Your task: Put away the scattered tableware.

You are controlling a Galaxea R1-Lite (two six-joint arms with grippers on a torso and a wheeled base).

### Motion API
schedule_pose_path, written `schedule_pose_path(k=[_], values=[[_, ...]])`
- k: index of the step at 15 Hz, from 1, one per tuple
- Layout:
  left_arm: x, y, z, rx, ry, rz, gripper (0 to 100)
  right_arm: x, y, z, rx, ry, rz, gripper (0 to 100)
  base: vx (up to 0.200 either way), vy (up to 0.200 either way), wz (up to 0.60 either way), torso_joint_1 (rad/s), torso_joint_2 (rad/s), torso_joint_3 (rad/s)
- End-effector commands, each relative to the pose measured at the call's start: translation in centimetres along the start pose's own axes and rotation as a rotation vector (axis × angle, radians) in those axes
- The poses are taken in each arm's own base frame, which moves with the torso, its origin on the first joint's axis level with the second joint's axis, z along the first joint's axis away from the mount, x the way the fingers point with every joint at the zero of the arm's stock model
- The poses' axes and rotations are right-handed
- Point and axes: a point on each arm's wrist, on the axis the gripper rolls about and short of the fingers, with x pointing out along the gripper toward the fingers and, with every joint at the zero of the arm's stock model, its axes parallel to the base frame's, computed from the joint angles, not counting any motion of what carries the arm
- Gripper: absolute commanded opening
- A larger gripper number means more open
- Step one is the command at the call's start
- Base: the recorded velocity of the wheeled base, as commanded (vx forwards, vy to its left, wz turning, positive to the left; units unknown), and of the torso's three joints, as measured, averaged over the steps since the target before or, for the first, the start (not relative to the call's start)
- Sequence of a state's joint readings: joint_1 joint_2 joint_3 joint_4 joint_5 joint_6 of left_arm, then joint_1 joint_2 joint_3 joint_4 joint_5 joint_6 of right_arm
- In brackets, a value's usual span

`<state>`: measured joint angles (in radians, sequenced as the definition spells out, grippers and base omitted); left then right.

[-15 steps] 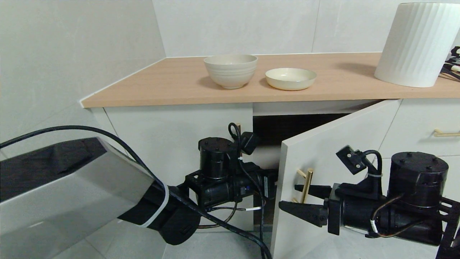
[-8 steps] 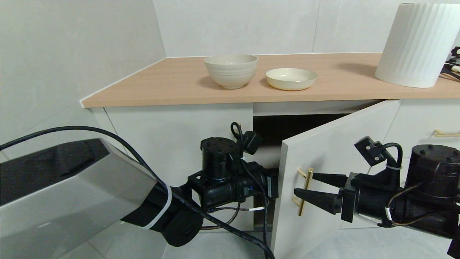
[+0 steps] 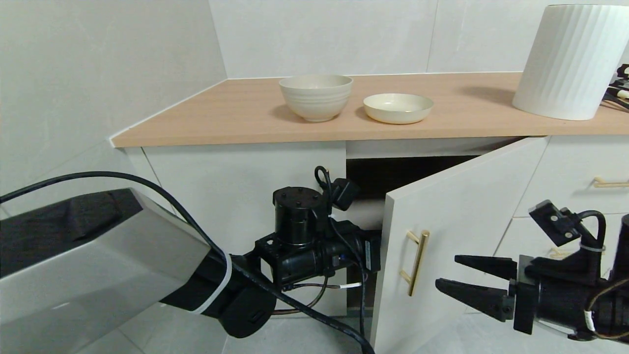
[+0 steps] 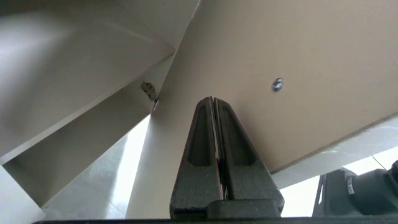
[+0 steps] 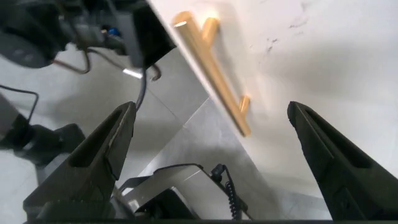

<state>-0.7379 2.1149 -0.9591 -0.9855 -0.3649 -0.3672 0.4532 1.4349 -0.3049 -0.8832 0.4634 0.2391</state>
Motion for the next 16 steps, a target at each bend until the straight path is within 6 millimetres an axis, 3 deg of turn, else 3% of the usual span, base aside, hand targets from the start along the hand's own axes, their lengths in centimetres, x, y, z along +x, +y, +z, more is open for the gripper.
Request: schedule_pose_path(k=[1,8,13,16], values=[[-0.2,-0.2,0.3,0.002,-0.007,-0.003,0,-1.7,0.8,-0.2,-0.010,-0.019,0.007,100,0.000,0.000,0.00,0.000,0.00,0.000],[0.0,-0.6,-0.1,0.001,0.007,-0.012,0,-1.7,0.7,-0.4,-0.004,-0.009,0.004,100,0.000,0.000,0.00,0.000,0.00,0.000],[0.3,-0.4,-0.7,-0.004,0.020,-0.010,0,-1.7,0.7,-0.5,-0.003,-0.006,0.004,100,-0.200,0.000,0.00,0.002,0.00,0.006],[1.1,-0.1,-1.3,-0.008,0.036,-0.010,0,-1.7,0.7,-0.6,-0.002,-0.005,0.003,100,0.000,0.000,0.00,0.000,0.00,0.000]])
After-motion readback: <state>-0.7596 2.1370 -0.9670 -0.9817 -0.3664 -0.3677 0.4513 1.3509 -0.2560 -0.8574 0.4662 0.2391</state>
